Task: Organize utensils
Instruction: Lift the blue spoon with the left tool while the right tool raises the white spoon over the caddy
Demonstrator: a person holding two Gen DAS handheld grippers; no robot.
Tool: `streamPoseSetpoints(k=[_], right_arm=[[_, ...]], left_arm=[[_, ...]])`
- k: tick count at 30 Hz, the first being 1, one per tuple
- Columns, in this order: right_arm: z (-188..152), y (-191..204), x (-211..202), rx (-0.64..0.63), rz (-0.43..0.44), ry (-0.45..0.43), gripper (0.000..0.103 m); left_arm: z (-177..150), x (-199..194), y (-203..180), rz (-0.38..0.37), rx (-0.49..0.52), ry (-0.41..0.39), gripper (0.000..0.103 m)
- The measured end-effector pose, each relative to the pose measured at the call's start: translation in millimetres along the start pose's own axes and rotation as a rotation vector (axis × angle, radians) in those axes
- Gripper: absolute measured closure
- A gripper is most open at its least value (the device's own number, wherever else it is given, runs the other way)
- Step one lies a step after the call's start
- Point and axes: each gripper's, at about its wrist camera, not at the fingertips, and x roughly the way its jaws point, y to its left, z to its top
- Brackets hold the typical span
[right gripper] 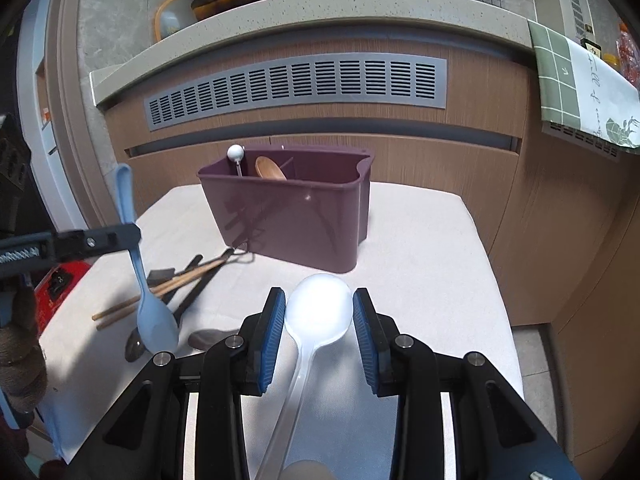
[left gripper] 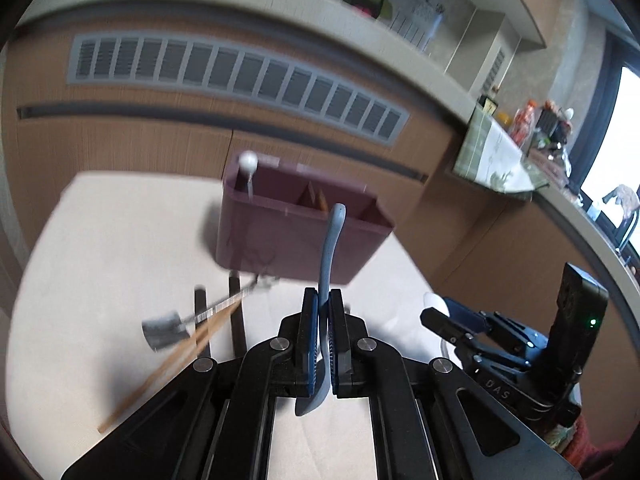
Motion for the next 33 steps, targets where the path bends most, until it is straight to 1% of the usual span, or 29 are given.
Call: streamPoseSetpoints(k=[1,2,4,5,6,8,9,11,12,13,15,17,20,23,28,33], right_arm=[[6.1,0.4,-2.4,0.002,-0.002,-0.02,0.071],[11.8,0.7,-5.0,0.0,-0.003,-0.038,0.071],[35.8,3.5,-14.9,-0.025,-0.01,-0.104,0.071],[57.6,5.5,-25.1,-0.048,-0.021,-0.166,0.071],[74.4,6.8,-33.8,-0.064,-0.027,-0.221,0.071],[114.9,9.5,-54.5,-0.086,-0.035,-0.366,0.071],[130.2,9.5,-59.5,-0.088,-0.033,-0.419,0.071],[152.4,8.1,-59.4,-0.084,-0.014,-0.484,0.071],[161.0,6.5,-53.7,-0.081,0.008,-0.499,0.071],[166.2,4.2,-45.6,-0.074,0.026,-0.505,0.071],[170.3,0.7,-28.3,-0.061,0.026,-0.506,0.071],[174.0,-0.3,-8.2,-0.055,0.016,-0.494,0.071],[175.9,2.3,23.5,-0.043,-0.006,-0.447,0.071],[170.8,6.2,53.2,-0.069,-0.05,-0.409,0.071],[163.9,7.2,86.0,-0.094,-0.093,-0.388,0.071],[151.8,6.0,102.6,-0.127,-0.124,-0.358,0.07]], left_arm=[[6.3,-1.7,-3.4,0.001,0.006,-0.019,0.098],[19.2,-8.3,-6.9,0.002,0.013,-0.051,0.098],[42.9,-19.3,-13.1,-0.01,0.028,-0.102,0.098],[62.0,-29.4,-19.7,-0.021,0.054,-0.149,0.098],[74.6,-34.3,-25.3,-0.021,0.072,-0.181,0.098],[103.7,-44.5,-33.6,-0.025,0.115,-0.253,0.098],[113.0,-44.4,-34.6,-0.028,0.117,-0.271,0.098],[130.3,-40.5,-33.3,-0.028,0.121,-0.298,0.098],[136.5,-36.8,-31.0,-0.019,0.121,-0.307,0.098],[140.8,-32.7,-28.0,-0.009,0.12,-0.314,0.098],[148.9,-18.1,-20.0,0.003,0.121,-0.308,0.098],[153.4,0.1,-8.0,-0.007,0.095,-0.278,0.098],[152.5,26.6,7.6,-0.013,0.058,-0.23,0.098],[149.2,57.2,25.0,-0.031,0.016,-0.17,0.098],[137.8,98.4,42.8,-0.034,-0.02,-0.087,0.098],[124.5,119.9,48.4,-0.046,-0.039,-0.028,0.097]])
